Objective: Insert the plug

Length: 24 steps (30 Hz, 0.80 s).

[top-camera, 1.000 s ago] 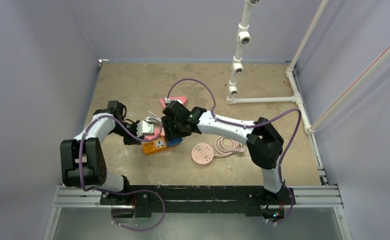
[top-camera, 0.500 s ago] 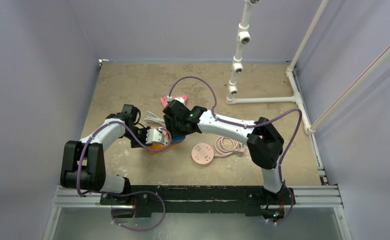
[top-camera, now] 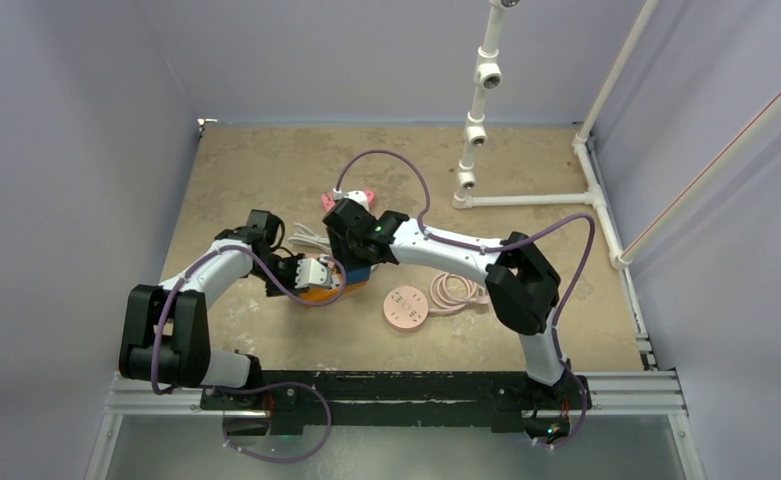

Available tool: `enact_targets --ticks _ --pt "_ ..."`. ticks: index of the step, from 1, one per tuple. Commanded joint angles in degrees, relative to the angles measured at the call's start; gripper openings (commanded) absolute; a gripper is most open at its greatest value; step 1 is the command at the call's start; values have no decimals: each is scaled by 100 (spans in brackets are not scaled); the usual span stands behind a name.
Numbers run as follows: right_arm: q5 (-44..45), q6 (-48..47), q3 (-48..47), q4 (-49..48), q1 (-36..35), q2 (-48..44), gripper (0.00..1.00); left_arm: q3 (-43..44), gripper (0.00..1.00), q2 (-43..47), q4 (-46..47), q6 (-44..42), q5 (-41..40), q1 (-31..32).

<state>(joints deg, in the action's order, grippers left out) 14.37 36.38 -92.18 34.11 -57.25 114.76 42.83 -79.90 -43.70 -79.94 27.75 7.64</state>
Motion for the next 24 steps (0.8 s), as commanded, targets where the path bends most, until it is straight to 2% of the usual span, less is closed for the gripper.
enact_targets --ticks 1,15,24 --pt "178 39 227 210 -12 567 0 74 26 111 173 89 631 107" --pt "646 778 652 202 -474 481 0 119 25 77 247 290 573 106" --pt "1487 1560 824 173 -693 79 0 140 24 79 292 552 436 106"
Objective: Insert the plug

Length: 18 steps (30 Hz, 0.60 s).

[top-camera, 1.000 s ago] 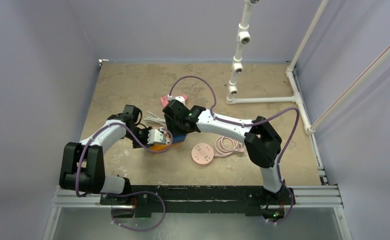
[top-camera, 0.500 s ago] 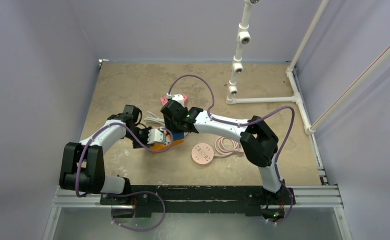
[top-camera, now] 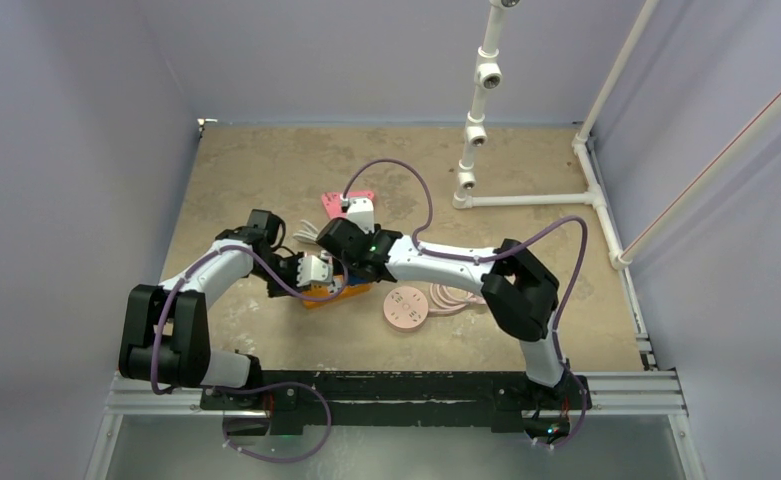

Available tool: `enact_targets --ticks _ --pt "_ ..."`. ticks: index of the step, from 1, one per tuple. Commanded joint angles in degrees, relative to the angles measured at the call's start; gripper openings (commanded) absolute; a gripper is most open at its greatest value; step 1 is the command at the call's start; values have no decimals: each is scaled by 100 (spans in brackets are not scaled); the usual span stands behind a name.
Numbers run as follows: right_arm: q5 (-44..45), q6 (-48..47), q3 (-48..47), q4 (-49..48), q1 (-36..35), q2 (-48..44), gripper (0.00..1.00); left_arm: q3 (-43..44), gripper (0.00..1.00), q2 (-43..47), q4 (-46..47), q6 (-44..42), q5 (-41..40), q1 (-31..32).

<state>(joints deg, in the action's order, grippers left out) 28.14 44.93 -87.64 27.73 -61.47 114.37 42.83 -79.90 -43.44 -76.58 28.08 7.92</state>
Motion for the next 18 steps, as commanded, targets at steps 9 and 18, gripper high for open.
enact_targets --ticks 9,18 --pt "843 1452 552 629 -553 -121 0 266 22 50 218 775 538 -90" --pt "1439 1461 756 -39 -832 -624 0 688 22 -256 -545 707 1237 -1016"
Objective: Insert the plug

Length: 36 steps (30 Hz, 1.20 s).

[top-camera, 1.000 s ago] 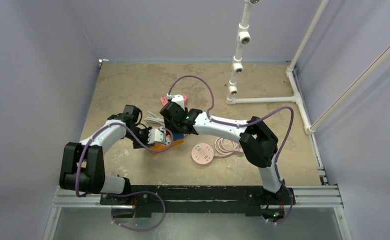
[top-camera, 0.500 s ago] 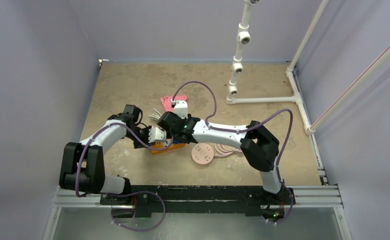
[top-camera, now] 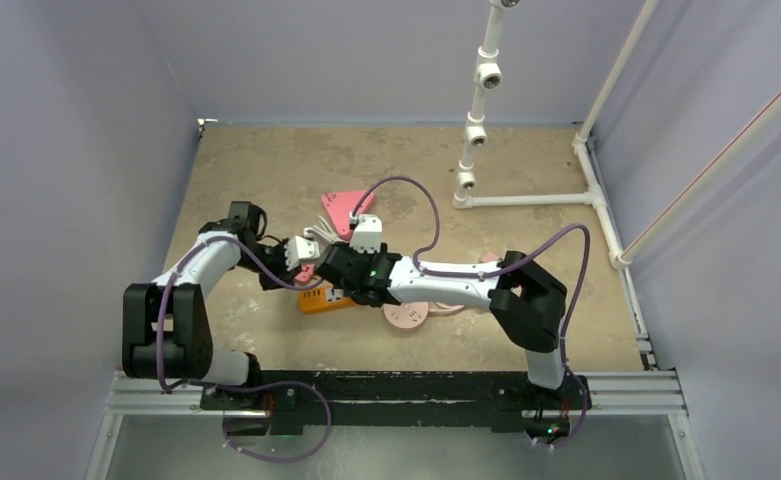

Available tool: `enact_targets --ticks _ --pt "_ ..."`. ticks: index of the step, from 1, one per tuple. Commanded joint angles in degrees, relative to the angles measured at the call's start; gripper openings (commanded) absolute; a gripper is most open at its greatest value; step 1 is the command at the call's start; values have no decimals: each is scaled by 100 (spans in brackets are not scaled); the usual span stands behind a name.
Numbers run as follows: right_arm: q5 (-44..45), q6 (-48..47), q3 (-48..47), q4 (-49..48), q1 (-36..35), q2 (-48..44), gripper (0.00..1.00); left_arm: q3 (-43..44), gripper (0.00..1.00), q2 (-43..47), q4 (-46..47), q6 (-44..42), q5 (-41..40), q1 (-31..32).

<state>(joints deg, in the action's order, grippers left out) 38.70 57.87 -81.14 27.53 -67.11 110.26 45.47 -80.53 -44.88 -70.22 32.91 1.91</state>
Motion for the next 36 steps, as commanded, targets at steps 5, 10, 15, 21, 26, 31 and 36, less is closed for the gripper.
enact_targets --ticks 5,10,15,21,26,31,36 --pt "843 310 -6 119 -582 -218 0 625 22 -316 -761 -100 834 -590" --pt "1255 833 -12 532 -724 -270 0 592 22 -231 -833 -81 930 -589" --pt "1600 1389 9 887 -883 -120 0 673 22 -281 -1085 -192 1044 -586" --pt "1809 1388 -337 954 -909 70 0 811 24 -210 -1731 -733 946 -582" --pt "2051 1100 -694 952 -902 95 0 998 25 -355 -1949 -782 1246 -547" --pt "2126 664 -953 895 -900 -72 0 1001 23 -395 -2006 -721 1546 -509" --pt "1901 325 -924 590 -900 -676 0 1501 40 -418 -1978 -309 2007 -610"
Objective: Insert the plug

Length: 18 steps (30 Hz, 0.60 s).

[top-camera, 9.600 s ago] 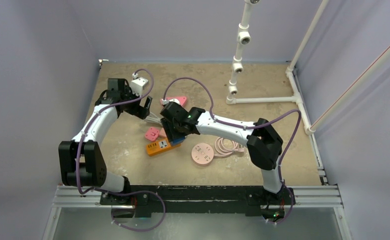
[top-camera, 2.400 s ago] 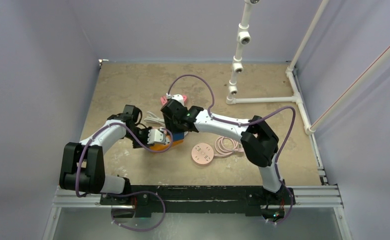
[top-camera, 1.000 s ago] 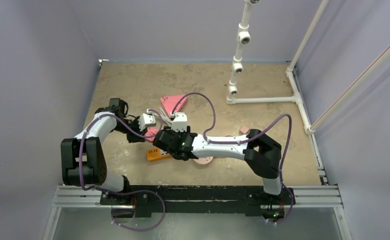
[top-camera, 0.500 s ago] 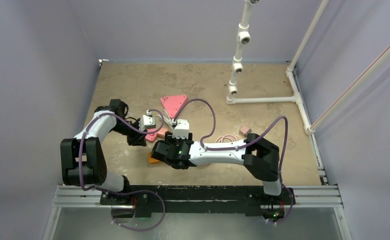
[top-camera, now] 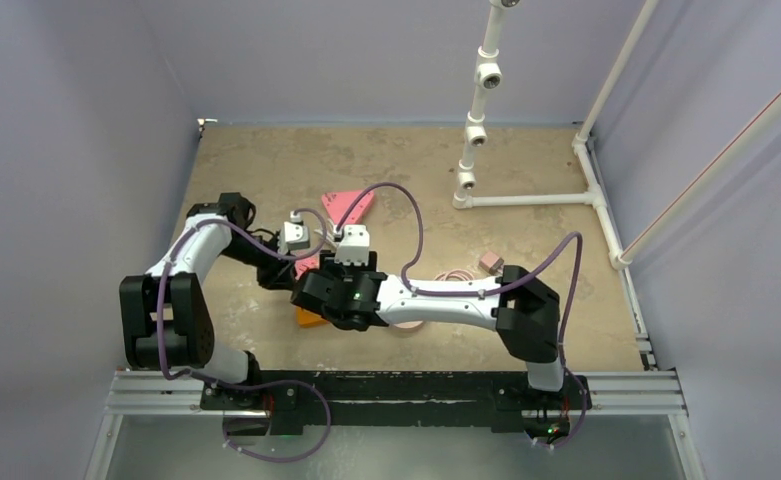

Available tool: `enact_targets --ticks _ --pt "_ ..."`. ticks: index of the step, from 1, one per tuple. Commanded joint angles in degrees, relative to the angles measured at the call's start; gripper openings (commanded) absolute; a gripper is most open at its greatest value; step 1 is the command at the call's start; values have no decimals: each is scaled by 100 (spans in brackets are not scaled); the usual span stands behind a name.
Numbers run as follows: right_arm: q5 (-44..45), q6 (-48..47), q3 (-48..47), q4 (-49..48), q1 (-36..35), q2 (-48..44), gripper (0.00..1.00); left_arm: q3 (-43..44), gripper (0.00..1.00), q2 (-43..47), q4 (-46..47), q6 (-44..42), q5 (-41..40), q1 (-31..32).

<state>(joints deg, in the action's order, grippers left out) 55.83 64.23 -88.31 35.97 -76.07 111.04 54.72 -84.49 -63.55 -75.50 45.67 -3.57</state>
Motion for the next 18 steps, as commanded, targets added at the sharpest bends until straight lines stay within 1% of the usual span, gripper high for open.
enact_targets --ticks 1,2,3,4,6,8,9,12,14,16,18 --pt "96 -429 -125 -418 -4 -964 0 763 48 -30 -161 290 843 -95" --pt "-54 -645 13 -697 -4 -1204 0 952 63 -32 -222 372 942 -124" --pt "-293 -1026 204 -1264 4 -1495 0 1173 76 -22 -354 393 1035 -139" --pt "-575 -1388 432 -1778 19 -1781 0 1374 87 23 -499 369 1146 -137" --pt "-1094 -1862 785 -2461 101 -2325 0 1667 95 322 -598 452 1344 -133" --pt "-1641 -2256 1050 -2949 286 -2725 0 1707 98 774 -220 886 1416 -103" --pt "-1838 -2363 1068 -3014 413 -2869 0 1653 99 1038 72 1281 1375 -33" --pt "-2384 -2681 965 -3138 780 -3041 0 1415 99 1771 1342 2517 952 472" --pt "-2608 -2831 923 -3301 918 -3087 0 1338 99 2105 1956 3180 641 916" --pt "-2746 -2854 827 -3360 998 -3054 0 1385 99 2261 2266 3631 488 1237" --pt "-2754 -2744 721 -3337 1007 -2982 0 1486 99 2350 2316 3708 553 1311"
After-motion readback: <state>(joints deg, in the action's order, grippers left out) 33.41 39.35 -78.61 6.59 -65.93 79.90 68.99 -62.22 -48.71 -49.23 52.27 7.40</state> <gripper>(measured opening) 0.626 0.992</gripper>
